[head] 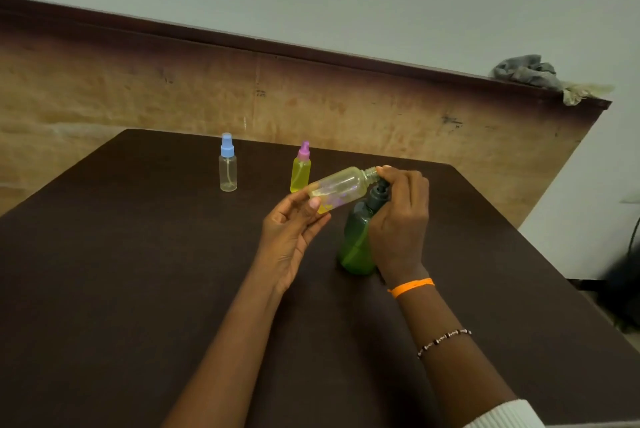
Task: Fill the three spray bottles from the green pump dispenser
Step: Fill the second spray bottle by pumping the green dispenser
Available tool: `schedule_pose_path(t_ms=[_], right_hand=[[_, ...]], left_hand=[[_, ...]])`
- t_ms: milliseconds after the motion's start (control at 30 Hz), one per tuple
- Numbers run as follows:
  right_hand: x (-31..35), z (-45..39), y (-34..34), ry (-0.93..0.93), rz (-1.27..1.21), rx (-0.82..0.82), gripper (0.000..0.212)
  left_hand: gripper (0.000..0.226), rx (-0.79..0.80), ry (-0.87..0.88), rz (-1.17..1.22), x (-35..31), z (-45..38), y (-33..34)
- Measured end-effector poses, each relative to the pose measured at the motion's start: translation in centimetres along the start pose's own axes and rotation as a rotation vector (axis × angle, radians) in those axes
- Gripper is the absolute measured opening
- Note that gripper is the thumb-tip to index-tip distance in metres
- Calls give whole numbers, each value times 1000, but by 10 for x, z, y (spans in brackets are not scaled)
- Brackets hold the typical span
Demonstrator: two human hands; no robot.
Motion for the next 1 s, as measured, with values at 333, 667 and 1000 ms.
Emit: schedule_pose_path(t_ms=[333,667,1000], right_hand=[[2,-15,-10,60,-53,26,38],[0,-17,-11,-61,63,89,30],[3,3,-5,22,29,24,36]], left_hand=[[20,-10,-14,4,0,9,3],[28,2,-11,-49,-1,11,2],[35,48,37,-99,-2,9,2]])
Point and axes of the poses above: each hand's wrist, its own z-axis away from the middle knuckle, its own y-axis out of the palm, x = y × z, the point moved 3 cm from there along -z, towards the middle knuckle, and after that the axes turned 14 degrees about z, right-handed, at the moved point
